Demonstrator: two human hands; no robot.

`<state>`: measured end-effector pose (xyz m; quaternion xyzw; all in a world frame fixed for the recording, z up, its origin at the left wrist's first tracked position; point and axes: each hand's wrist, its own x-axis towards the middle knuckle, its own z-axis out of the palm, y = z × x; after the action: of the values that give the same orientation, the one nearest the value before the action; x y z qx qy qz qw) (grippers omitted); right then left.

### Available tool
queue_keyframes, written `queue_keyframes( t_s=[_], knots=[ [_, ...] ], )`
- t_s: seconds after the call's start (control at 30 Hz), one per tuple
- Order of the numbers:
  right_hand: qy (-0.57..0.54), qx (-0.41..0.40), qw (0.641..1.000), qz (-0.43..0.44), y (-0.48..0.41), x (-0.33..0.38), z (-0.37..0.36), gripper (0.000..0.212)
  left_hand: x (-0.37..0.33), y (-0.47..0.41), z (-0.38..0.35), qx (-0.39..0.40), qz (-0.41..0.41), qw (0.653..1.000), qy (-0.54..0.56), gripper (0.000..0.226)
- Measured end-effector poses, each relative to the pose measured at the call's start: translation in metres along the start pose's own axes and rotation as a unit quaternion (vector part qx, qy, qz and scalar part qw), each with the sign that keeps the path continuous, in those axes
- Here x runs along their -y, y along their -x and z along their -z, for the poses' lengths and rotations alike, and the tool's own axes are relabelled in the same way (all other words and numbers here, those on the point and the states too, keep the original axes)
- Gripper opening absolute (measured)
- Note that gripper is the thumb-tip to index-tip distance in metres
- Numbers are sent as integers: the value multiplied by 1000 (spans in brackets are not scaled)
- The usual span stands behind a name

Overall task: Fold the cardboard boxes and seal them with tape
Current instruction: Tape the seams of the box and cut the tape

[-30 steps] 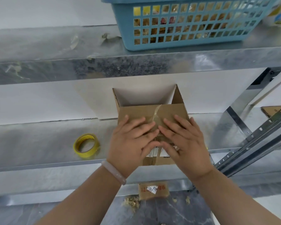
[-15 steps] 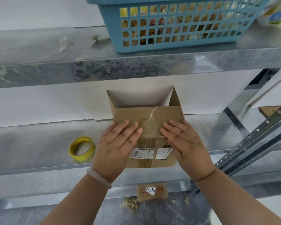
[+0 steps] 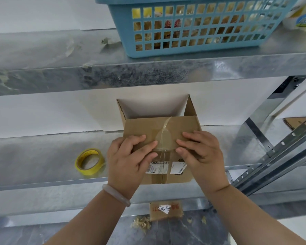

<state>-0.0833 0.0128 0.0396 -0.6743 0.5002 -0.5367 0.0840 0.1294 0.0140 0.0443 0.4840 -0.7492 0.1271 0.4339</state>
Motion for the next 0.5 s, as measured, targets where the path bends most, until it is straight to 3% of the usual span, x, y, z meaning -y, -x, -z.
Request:
queue_keyframes(
  t_s=[0.2,0.33,0.5],
  knots=[
    [10,71,997,-18,5,-2,10,41,0,8,-2,34,42,997,63,39],
    [-49,63,989,-125,12,13,8,56,-12,8,-2,29,144,981,127,62],
    [-182,4,936,-300,17,29,0,59,-25,0,2,-11,367,877,310,71]
  ],
)
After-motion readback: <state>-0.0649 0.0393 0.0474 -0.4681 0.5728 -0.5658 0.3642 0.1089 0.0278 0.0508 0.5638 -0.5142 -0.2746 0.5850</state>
